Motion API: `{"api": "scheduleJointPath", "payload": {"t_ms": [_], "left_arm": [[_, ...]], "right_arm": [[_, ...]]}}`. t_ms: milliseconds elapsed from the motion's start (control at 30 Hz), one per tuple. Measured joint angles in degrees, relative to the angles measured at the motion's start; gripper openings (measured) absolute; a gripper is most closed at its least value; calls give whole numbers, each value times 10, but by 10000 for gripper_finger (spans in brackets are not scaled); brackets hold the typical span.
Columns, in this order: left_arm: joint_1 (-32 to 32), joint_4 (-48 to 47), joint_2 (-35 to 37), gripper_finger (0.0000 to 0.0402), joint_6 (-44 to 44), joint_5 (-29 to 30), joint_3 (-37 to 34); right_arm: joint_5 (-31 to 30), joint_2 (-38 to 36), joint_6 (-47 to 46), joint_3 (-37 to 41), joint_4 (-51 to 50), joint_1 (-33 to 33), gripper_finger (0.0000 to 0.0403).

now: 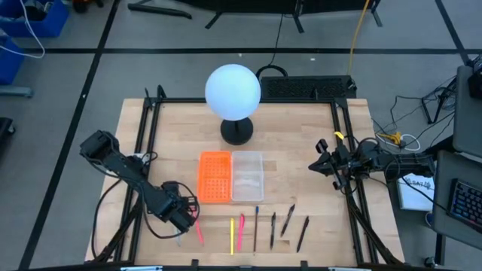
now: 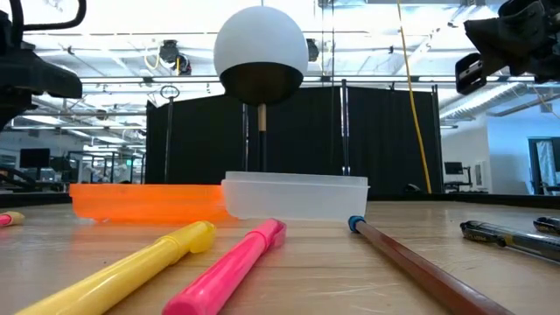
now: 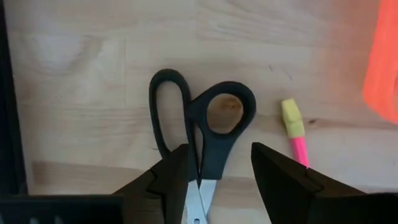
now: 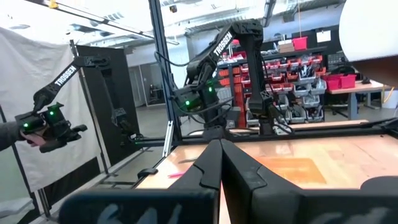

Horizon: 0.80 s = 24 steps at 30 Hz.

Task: Pick & place school supplies into a supply box
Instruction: Put the black scissors into the pencil box

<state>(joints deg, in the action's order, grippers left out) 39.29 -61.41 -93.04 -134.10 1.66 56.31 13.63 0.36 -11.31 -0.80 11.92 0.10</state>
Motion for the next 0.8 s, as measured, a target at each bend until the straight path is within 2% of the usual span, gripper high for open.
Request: {"api": "scheduleJointPath", "payload": {"t_ms": [400,800], "left_arm": [[-1,41,0,182,-25,12,-47],[-3,163,7,175,-11,3,-129]], "right_arm": [[0,0,0,0,2,0,0],[0,0,0,0,-2,0,0]]}}
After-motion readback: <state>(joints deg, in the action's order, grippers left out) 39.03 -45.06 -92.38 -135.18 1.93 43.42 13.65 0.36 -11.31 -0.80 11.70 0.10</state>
